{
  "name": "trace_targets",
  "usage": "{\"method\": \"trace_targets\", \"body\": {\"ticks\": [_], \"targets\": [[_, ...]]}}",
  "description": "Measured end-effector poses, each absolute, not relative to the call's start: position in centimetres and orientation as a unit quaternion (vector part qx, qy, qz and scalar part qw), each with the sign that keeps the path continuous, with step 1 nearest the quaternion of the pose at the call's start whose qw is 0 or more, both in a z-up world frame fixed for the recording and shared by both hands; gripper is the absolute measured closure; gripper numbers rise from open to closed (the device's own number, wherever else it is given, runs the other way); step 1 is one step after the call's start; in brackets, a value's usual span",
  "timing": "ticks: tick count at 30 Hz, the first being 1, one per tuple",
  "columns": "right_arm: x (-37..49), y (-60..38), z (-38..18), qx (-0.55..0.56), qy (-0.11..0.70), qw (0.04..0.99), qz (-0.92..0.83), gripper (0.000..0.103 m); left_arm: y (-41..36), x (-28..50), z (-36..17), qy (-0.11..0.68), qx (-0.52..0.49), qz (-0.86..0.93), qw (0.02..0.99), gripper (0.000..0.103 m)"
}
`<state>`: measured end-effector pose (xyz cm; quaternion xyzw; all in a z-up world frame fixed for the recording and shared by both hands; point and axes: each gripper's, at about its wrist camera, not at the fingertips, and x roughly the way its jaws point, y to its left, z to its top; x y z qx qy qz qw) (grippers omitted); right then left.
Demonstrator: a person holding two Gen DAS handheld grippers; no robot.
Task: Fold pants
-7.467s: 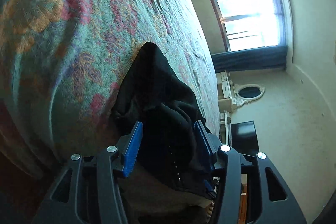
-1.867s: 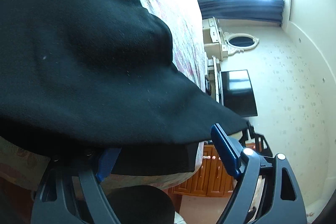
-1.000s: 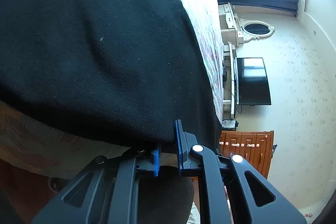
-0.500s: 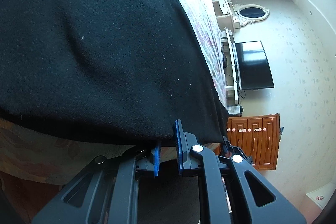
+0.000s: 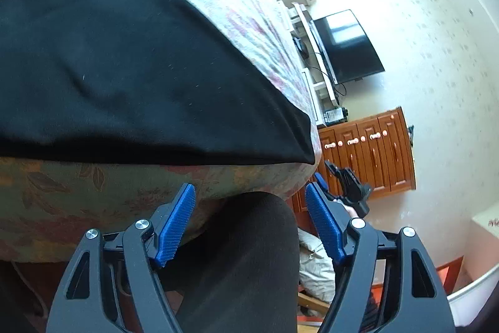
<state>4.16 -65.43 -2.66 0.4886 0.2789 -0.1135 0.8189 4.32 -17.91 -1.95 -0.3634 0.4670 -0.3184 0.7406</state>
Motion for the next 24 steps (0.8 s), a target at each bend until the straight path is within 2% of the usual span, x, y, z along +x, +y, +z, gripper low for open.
{"method": "trace_targets", "body": {"ticks": [5, 10, 14, 19, 24], "targets": [[10.3, -57.2, 2.2, 0.421, 0.318, 0.848, 0.036, 0.043, -12.7, 4.5, 1.4, 0.396, -0.311, -0.298, 0.811, 0.025], [17.9, -43.6, 5.1, 0.357, 0.382, 0.819, 0.237, 0.039, -3.8, 6.6, -0.6, 0.39, -0.299, -0.176, 0.853, 0.024], [23.3, -31.5, 5.3, 0.29, 0.436, 0.782, 0.339, 0.039, 0.8, 6.2, -3.9, 0.406, -0.33, -0.176, 0.834, 0.024], [28.7, -16.7, 2.5, 0.217, 0.518, 0.706, 0.431, 0.039, -1.5, 3.7, -3.9, 0.375, -0.21, -0.211, 0.878, 0.024], [31.8, -7.9, -0.7, 0.152, 0.586, 0.663, 0.441, 0.039, -0.5, 4.2, -4.1, 0.368, -0.235, -0.215, 0.874, 0.024]]}}
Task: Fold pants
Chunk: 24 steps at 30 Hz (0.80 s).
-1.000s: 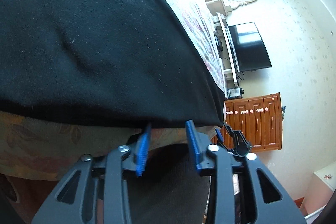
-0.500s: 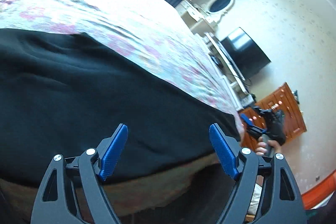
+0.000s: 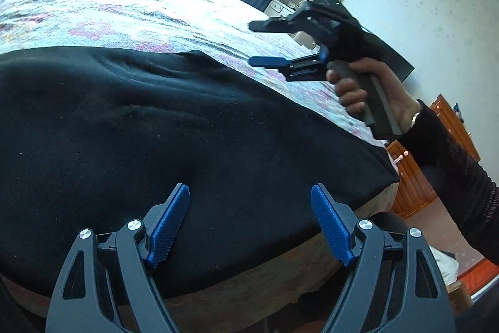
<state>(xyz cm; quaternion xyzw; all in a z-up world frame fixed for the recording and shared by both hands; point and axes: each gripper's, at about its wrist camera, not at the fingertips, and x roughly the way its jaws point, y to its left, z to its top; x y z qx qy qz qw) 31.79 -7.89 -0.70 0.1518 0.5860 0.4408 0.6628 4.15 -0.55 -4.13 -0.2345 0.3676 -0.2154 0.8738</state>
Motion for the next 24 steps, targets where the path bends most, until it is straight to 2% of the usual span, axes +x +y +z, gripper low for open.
{"method": "trace_targets", "body": {"ticks": [4, 8, 10, 15, 17, 19, 22, 24], "targets": [[32.3, -4.3, -1.6, 0.118, 0.62, 0.623, 0.462, 0.039, 1.7, 3.9, -4.6, 0.35, -0.275, -0.24, 0.863, 0.024], [32.7, -3.3, -1.9, 0.087, 0.641, 0.605, 0.465, 0.039, 1.3, 3.3, -4.4, 0.337, -0.26, -0.244, 0.871, 0.024], [33.4, -3.0, -2.0, 0.067, 0.636, 0.629, 0.442, 0.039, 1.1, 3.0, -4.3, 0.333, -0.254, -0.242, 0.875, 0.024], [33.0, -1.6, -2.9, 0.066, 0.657, 0.585, 0.471, 0.041, 1.5, 2.7, -4.5, 0.323, -0.268, -0.245, 0.874, 0.024], [32.8, -1.1, -2.7, 0.055, 0.655, 0.586, 0.473, 0.055, 1.5, 2.6, -4.4, 0.321, -0.272, -0.246, 0.873, 0.024], [33.1, -1.1, -2.8, 0.049, 0.654, 0.594, 0.465, 0.074, 1.4, 2.0, -4.3, 0.319, -0.272, -0.246, 0.874, 0.024], [33.7, -1.4, -3.1, 0.055, 0.653, 0.601, 0.457, 0.094, 1.2, 1.7, -4.1, 0.318, -0.27, -0.245, 0.875, 0.024], [33.9, -1.3, -3.0, 0.067, 0.646, 0.606, 0.46, 0.096, 1.1, 1.6, -4.1, 0.317, -0.271, -0.246, 0.875, 0.024]]}}
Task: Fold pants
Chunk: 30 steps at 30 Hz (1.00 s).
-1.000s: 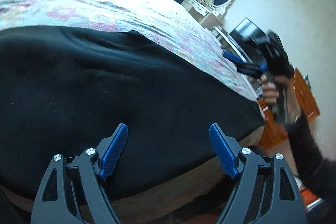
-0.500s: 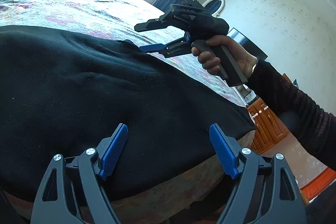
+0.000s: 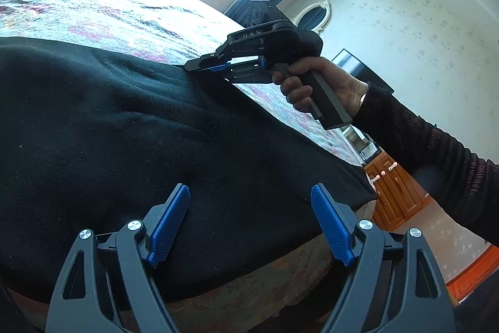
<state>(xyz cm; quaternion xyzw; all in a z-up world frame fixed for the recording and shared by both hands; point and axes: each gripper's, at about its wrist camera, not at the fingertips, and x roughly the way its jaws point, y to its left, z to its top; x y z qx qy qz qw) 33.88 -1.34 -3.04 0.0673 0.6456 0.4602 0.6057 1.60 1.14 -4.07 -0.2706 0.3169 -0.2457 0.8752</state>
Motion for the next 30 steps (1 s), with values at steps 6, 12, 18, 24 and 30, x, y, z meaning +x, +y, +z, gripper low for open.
{"method": "trace_targets", "body": {"ticks": [6, 12, 18, 24, 30], "targets": [[34.4, -0.8, -4.5, 0.079, 0.649, 0.619, 0.436, 0.097, 0.9, 1.0, -3.8, 0.317, -0.266, -0.245, 0.877, 0.024], [35.3, -4.4, -2.7, 0.144, 0.609, 0.68, 0.383, 0.058, 0.9, 1.0, -3.6, 0.317, -0.268, -0.247, 0.875, 0.024], [30.6, -14.3, 0.4, 0.222, 0.544, 0.731, 0.347, 0.034, 1.1, 1.2, -3.7, 0.318, -0.272, -0.251, 0.873, 0.024], [22.0, -32.7, 0.9, 0.312, 0.481, 0.791, 0.214, 0.03, 1.1, 1.3, -3.8, 0.318, -0.274, -0.251, 0.872, 0.024], [12.5, -52.8, 0.7, 0.418, 0.384, 0.823, 0.018, 0.03, 0.6, 1.3, -3.8, 0.32, -0.268, -0.241, 0.876, 0.024]]}}
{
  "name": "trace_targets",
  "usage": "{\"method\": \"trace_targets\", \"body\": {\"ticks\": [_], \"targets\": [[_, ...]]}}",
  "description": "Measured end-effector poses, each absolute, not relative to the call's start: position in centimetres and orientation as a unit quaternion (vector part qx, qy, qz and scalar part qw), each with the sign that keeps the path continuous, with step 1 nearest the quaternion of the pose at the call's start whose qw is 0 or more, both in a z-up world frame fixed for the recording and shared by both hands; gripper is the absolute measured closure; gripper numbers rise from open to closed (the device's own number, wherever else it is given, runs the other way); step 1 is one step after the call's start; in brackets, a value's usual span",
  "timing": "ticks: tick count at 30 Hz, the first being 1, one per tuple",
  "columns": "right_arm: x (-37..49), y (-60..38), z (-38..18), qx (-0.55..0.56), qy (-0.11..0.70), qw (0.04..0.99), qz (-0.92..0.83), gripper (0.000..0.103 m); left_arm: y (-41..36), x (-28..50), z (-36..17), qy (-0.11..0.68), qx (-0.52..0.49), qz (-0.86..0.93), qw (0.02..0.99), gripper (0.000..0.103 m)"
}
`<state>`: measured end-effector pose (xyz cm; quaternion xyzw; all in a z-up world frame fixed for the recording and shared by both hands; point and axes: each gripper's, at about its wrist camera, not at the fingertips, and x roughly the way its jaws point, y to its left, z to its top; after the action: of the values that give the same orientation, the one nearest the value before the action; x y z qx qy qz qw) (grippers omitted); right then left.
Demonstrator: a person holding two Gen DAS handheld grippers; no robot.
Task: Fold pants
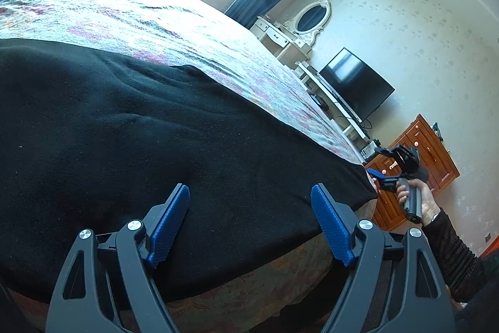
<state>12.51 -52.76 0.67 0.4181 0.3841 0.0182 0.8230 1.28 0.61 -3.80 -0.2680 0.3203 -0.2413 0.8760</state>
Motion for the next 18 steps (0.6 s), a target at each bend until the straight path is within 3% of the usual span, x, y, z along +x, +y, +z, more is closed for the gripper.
{"method": "trace_targets", "body": {"ticks": [5, 11, 12, 15, 18], "targets": [[8.2, -63.1, -1.9, 0.459, 0.35, 0.812, -0.085, 0.029, 0.4, 1.4, -3.7, 0.324, -0.269, -0.236, 0.875, 0.024], [11.9, -65.7, -5.4, 0.448, 0.401, 0.799, 0.01, 0.029, 0.1, 1.9, -3.7, 0.339, -0.265, -0.231, 0.873, 0.024], [12.9, -65.6, -5.9, 0.436, 0.417, 0.797, 0.022, 0.028, 0.1, 1.9, -3.7, 0.341, -0.265, -0.23, 0.872, 0.024], [14.7, -65.0, -6.5, 0.427, 0.435, 0.79, 0.064, 0.01, 0.2, 2.1, -3.6, 0.345, -0.27, -0.231, 0.869, 0.024], [15.8, -64.8, -6.5, 0.413, 0.454, 0.784, 0.096, 0.01, 0.1, 2.1, -3.6, 0.349, -0.268, -0.229, 0.868, 0.024]]}}
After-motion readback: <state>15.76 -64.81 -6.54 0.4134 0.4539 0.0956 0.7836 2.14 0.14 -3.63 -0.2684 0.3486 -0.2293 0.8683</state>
